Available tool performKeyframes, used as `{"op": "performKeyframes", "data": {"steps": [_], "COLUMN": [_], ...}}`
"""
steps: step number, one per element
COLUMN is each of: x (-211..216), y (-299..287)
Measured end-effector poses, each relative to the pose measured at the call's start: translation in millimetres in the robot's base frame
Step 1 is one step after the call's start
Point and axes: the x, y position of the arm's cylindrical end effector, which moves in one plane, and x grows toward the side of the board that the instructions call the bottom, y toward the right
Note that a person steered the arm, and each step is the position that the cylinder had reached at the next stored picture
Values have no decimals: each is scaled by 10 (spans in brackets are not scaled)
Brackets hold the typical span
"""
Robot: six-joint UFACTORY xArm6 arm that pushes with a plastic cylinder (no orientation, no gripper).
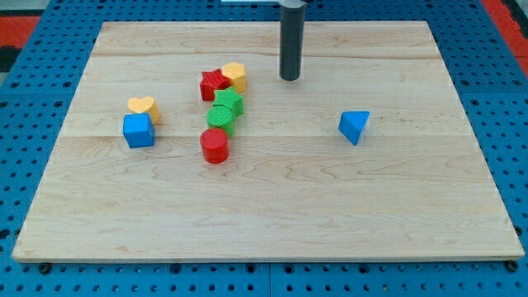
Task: Move red star along with yellow hexagon and green star a bit right
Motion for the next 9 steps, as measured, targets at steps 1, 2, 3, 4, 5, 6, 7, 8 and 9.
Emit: {"op": "performKeyframes", "data": {"steps": [1,2,3,4,5,6,7,8,9], "x": [-433,-657,-317,-67,-37,109,204,301,310], "y": [-680,-1401,-1749,-1904,-1904,-1900,-1716,-1417,-1248]}}
